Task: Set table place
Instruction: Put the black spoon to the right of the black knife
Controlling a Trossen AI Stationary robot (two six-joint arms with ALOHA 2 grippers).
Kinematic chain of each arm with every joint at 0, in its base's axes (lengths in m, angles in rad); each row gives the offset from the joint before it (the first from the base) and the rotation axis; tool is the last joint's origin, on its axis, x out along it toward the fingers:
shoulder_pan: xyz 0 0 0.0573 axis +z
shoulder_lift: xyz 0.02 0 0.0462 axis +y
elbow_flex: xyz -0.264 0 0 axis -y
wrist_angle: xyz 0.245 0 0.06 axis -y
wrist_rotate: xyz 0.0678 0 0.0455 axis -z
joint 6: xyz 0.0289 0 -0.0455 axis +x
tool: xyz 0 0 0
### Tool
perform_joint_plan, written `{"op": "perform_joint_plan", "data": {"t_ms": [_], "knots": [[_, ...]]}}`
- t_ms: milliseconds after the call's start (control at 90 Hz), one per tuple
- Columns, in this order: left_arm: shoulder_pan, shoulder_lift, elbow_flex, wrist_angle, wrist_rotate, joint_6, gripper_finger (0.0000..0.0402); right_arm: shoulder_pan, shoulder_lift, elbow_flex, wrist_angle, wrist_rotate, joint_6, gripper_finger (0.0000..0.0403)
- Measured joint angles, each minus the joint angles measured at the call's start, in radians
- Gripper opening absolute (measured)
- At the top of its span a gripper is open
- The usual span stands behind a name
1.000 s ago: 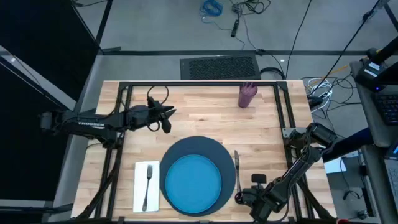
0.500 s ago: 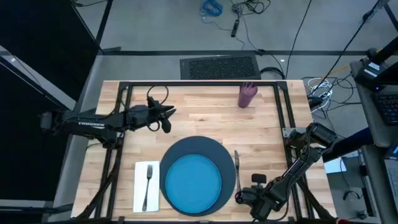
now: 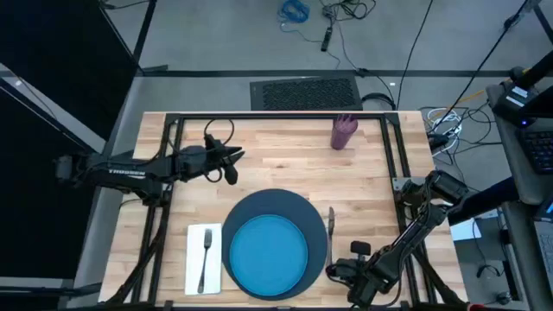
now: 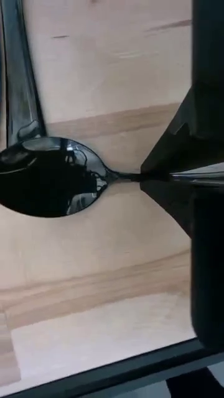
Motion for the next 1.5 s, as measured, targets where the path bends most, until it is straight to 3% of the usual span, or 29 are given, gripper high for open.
{"op": "perform_joint_plan", "data": {"t_ms": [367,500,811,1033,1500], "knots": [[0.000,0.000,0.000,0.001,0.000,0.000,0.0072,0.000,0.000,0.000,-0.003,-0.025,0.024,0.0001],[0.000,0.000,0.000,0.001,0.000,0.000,0.0072,0.007,-0.003,0.002,-0.084,-0.052,0.090,0.0001],[0.000,0.000,0.000,0.011,0.000,-0.001,0.0072,0.005,-0.001,0.001,-0.307,-0.053,0.565,0.0000],[-0.001,0.000,-0.001,0.044,0.034,-0.020,0.0072,-0.037,0.000,-0.001,-0.410,0.102,0.944,0.0001],[-0.001,0.000,-0.001,0.083,0.126,0.023,0.0072,-0.220,-0.002,-0.023,-0.376,0.023,0.981,0.0001]]}}
